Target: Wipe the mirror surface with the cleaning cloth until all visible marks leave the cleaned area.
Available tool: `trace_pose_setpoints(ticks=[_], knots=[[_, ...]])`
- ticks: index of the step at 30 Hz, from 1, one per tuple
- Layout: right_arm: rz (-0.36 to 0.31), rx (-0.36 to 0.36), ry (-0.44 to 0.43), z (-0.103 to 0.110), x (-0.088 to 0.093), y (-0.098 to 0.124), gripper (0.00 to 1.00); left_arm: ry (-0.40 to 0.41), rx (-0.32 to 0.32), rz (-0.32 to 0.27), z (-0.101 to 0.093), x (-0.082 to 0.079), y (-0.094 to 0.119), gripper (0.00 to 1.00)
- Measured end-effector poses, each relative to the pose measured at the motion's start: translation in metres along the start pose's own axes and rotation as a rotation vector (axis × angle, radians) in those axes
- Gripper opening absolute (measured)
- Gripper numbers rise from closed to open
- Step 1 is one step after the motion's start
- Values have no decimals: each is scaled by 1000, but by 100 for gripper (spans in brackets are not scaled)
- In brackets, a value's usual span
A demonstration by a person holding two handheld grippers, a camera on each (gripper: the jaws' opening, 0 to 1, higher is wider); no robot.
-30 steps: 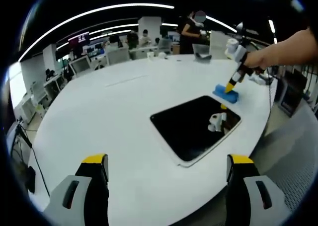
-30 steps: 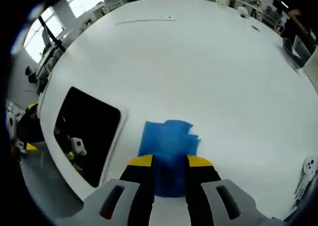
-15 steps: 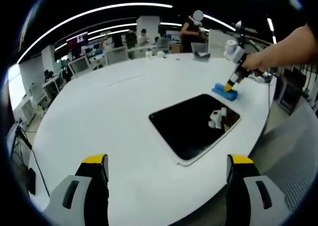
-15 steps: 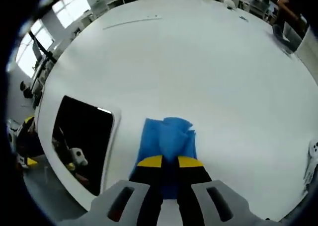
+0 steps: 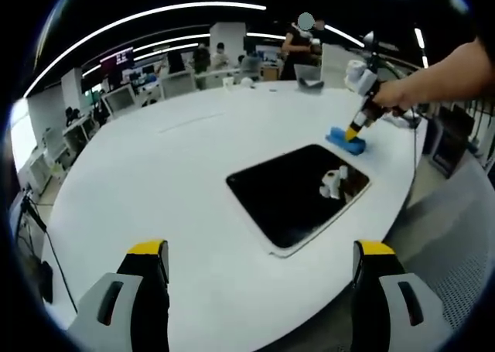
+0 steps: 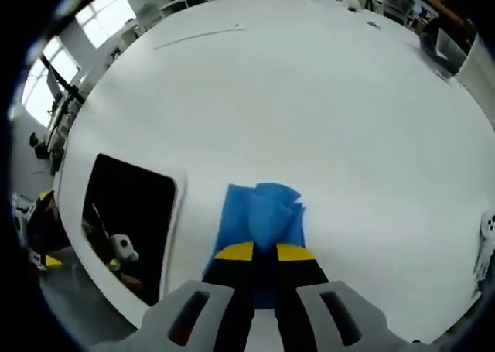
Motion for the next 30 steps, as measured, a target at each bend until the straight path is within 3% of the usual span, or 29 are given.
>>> trace_pose_setpoints(ticks=[5, 15, 30], knots=[[10, -8, -29, 0, -6, 13, 2, -5, 13, 5, -2, 1, -1, 99], [-56, -24, -118, -9, -30, 35, 3, -14, 14, -12, -2, -2, -1, 99], [-44, -26, -126, -4, -24, 41, 3, -6, -4, -30, 1, -3, 1, 99]])
Point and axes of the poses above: the point that each gripper's makers call its tool centre point, and the gripper's own axes: y roughly backward along the fingers, z roughly to its left, x roughly out of its underside, the point moved 5 cm from there along y, roughly backward along the fingers, and after that the axes turned 2 degrees about -y, right-handed, at the moved point
